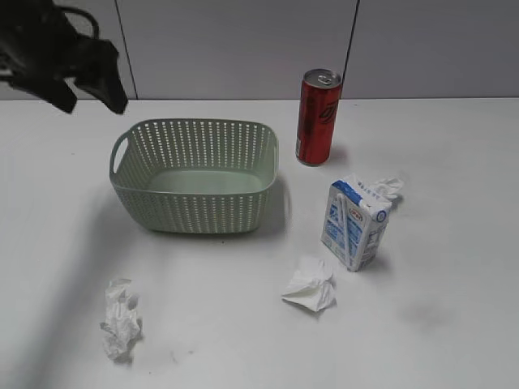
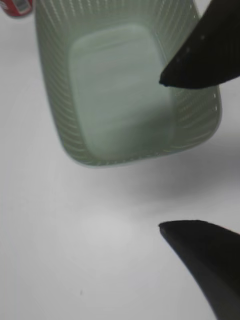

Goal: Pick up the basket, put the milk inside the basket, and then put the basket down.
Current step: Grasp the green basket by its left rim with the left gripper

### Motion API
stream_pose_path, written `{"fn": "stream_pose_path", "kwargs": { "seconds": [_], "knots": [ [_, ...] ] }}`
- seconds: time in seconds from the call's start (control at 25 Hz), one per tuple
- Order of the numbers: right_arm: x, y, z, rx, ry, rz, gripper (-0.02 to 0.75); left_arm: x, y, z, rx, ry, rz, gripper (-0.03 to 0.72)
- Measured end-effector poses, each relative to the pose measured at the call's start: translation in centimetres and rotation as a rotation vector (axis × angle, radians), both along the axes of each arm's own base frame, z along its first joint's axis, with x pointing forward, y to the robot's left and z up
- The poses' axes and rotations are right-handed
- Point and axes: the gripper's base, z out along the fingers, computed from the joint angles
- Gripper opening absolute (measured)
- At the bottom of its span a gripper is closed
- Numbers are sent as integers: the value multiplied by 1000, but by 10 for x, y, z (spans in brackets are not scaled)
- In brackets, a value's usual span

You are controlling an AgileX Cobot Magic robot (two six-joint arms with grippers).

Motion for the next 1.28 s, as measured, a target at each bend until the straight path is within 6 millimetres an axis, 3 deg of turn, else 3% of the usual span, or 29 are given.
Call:
{"fn": "stream_pose_path", "kwargs": {
  "seconds": [0.2, 0.36, 0.72, 0.8, 0.84, 0.92, 1.0, 1.08, 1.28],
  "knots": [
    [0, 0, 0, 0, 0, 0, 570, 20, -14, -67, 38, 151, -26, 605],
    [0, 0, 0, 0, 0, 0, 570, 29, -16, -103, 52, 214, -21, 594],
    [0, 0, 0, 0, 0, 0, 570, 36, -18, -111, 35, 186, 2, 561],
    [0, 0, 0, 0, 0, 0, 570, 37, -18, -115, 32, 192, 6, 488],
    [0, 0, 0, 0, 0, 0, 570, 37, -18, -117, 29, 199, 15, 414],
    [0, 0, 0, 0, 0, 0, 570, 38, -18, -118, 25, 207, 35, 195],
    [0, 0, 0, 0, 0, 0, 570, 38, -18, -118, 21, 205, 50, 50],
    [0, 0, 0, 0, 0, 0, 570, 39, -18, -118, 20, 203, 60, -4],
    [0, 0, 0, 1, 0, 1, 570, 39, -18, -118, 20, 208, 89, -15]
  ]
}}
